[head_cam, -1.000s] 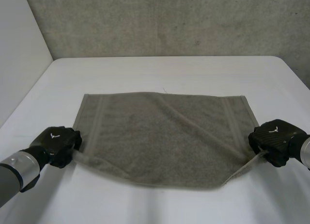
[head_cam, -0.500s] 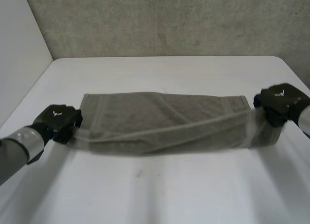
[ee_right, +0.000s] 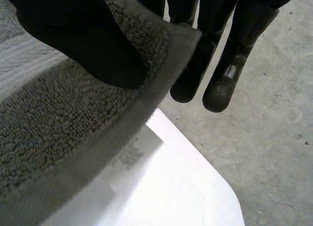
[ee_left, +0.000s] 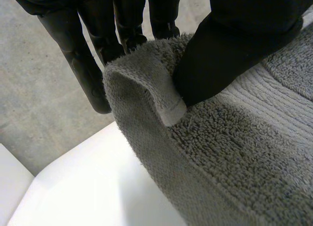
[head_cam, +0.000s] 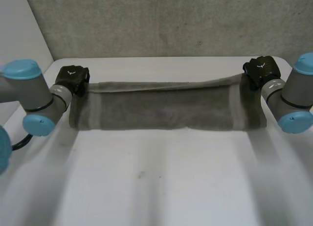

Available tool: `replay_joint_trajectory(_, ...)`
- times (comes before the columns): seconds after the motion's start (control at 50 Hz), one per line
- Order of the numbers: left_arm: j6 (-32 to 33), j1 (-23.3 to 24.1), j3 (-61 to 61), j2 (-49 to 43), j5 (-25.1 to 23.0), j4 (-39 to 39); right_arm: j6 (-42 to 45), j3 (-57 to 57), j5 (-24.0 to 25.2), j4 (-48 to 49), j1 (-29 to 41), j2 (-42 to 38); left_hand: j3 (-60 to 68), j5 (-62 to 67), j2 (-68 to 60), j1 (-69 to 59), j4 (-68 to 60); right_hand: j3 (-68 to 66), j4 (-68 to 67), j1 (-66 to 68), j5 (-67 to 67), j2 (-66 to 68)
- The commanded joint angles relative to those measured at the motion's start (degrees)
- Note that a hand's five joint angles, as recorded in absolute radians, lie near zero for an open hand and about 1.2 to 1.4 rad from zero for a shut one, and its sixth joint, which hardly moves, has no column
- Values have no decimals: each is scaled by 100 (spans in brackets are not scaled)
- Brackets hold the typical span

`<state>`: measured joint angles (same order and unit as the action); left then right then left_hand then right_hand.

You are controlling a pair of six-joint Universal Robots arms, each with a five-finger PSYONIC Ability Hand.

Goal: Fold the towel.

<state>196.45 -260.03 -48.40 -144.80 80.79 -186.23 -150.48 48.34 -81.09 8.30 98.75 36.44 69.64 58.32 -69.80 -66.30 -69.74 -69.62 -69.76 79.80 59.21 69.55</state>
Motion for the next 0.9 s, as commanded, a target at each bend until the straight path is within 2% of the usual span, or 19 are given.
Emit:
replay_joint_trajectory(0.02, 16, 119, 1173, -785, 86, 587, 19, -842, -48, -240, 109, -611, 1036, 1168, -1020, -1370, -1026, -1038, -1024, 20, 1079, 1045)
replay_joint_trajectory(0.26, 34, 128, 1412, -1112, 68, 737, 54, -1433, -12, -680, 136, -1113, 1036, 1168, -1020, -1370, -1026, -1038, -1024, 20, 1079, 1045)
replay_joint_trajectory(0.28, 34, 136, 1412, -1112, 60, 729, 63, -1493, -21, -715, 127, -1139, 538, 671, -522, -872, -528, -977, -964, -41, 1018, 984)
replay_joint_trajectory(0.3, 43, 128, 1412, -1112, 60, 729, 54, -1564, -65, -759, 127, -1174, -2980, -2848, 2996, 2647, 2990, 3453, 3467, -4471, -3412, -3446)
replay_joint_trajectory(0.32, 43, 128, 1412, -1112, 60, 729, 54, -1564, -65, -759, 127, -1174, -3015, -2883, 3031, 2682, 3026, 3497, 3511, -4515, -3456, -3490)
replay_joint_trajectory(0.34, 51, 136, 1429, -1086, 86, 720, 63, -1651, -100, -794, 127, -1192, -5964, -5832, 5980, 5630, 5974, 5962, 5976, -6980, -5921, -5955)
replay_joint_trajectory(0.48, -1, 180, 1456, -830, 104, 711, 1, -2065, -179, -1014, 136, -1016, -5943, -5810, 5959, 5609, 5953, 5962, 5976, -6980, -5921, -5955)
replay_joint_trajectory(0.64, -256, 180, 1280, -206, 112, 764, -60, -2074, -171, -1348, 118, -357, -5926, -5793, 5942, 5592, 5936, 5962, 5976, -6980, -5921, -5955)
replay_joint_trajectory(0.8, -564, 154, 226, 664, 51, 878, -43, -1327, -153, -1867, 56, 443, -5808, -5676, 5824, 5474, 5818, 5962, 5976, -6980, -5921, -5955)
replay_joint_trajectory(0.9, -546, 154, -1256, 1488, 7, 782, 10, -153, -118, -2358, 48, 1030, -5825, -5692, 5841, 5491, 5835, 5962, 5976, -6980, -5921, -5955)
